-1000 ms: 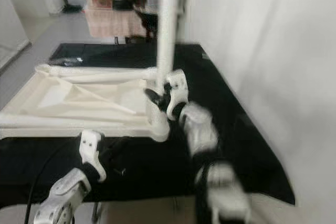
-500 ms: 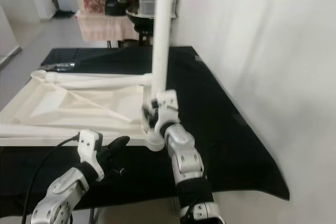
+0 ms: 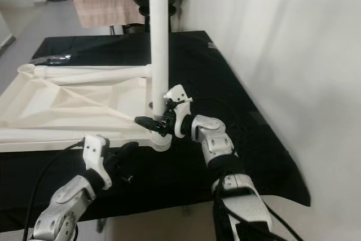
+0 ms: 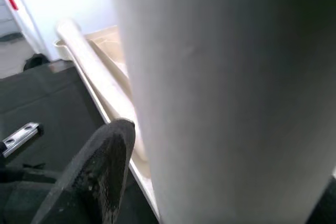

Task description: Building children table

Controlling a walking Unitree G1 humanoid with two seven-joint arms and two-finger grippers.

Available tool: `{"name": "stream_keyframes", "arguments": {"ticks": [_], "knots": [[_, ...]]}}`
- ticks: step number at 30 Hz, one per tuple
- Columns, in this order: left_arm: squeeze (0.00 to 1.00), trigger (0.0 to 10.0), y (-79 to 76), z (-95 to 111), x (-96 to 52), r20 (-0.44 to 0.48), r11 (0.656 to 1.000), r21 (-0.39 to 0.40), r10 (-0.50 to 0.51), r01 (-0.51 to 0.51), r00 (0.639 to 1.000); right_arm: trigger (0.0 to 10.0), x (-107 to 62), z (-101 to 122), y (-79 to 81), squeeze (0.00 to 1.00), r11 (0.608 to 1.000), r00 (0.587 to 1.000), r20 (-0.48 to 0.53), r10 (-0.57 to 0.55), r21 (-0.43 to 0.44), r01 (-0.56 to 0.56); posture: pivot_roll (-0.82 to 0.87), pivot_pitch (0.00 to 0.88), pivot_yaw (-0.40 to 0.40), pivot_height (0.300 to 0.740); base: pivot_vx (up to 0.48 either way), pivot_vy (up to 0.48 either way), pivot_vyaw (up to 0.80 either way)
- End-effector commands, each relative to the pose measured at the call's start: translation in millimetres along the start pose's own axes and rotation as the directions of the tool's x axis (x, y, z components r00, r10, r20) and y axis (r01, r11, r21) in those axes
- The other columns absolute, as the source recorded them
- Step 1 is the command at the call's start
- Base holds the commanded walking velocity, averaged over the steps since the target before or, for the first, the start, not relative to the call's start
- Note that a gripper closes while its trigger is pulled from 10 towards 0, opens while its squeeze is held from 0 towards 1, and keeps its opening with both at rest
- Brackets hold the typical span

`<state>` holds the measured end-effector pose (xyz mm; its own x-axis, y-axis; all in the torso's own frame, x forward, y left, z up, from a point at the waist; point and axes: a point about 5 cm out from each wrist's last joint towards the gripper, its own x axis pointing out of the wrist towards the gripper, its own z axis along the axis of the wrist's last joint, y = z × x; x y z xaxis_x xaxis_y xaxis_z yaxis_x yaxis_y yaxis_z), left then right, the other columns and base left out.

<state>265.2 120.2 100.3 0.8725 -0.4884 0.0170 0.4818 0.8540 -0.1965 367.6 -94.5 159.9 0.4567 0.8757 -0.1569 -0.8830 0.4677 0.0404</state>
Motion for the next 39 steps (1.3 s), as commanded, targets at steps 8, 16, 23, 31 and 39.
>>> {"name": "stream_keyframes", "arguments": {"ticks": [8, 16, 23, 31, 39], "knots": [[0.0, 10.0, -3.3, -3, 4.8, -0.007, 1.0, -0.013, 0.001, -0.001, 1.0, 0.0, -4.5, 3, -10.4, 0.0, 1.0, 1.0, -0.012, 0.02, 0.002, -0.02, 0.06, 0.0, -0.058, 0.74, 0.0, 0.0, 0.0], [0.0, 10.0, -4.6, -2, 4.8, -0.001, 1.0, -0.025, -0.007, 0.007, 1.0, 0.0, -23.1, -24, -14.4, 0.0, 0.992, 0.992, -0.017, -0.125, 0.02, 0.126, 0.01, 0.0, -0.038, 0.74, 0.0, 0.0, 0.0], [0.0, 10.0, -2.6, 0, 2.6, -0.004, 0.999, -0.027, -0.017, 0.017, 1.0, 0.0, -18.8, -62, 13.2, 0.0, 0.8, 0.803, -0.071, -0.592, 0.072, 0.596, -0.01, 0.0, -0.011, 0.74, 0.0, 0.0, 0.0], [0.0, 10.0, -0.4, -1, 3.3, -0.012, 0.999, -0.024, -0.023, 0.023, 1.0, 0.0, -9.6, -63, 35.1, 0.0, 0.73, 0.731, -0.049, -0.68, 0.045, 0.682, 0.0, 0.0, -0.013, 0.74, 0.0, 0.0, 0.0], [0.0, 10.0, -1.2, -2, 4.9, -0.008, 1.0, -0.024, -0.01, 0.01, 1.0, 10.0, 1.6, -23, 10.6, 1.0, 0.929, 0.924, 0.097, -0.369, 0.082, 0.362, 0.01, 0.0, -0.014, 0.74, 0.0, 0.0, 0.0]]}}
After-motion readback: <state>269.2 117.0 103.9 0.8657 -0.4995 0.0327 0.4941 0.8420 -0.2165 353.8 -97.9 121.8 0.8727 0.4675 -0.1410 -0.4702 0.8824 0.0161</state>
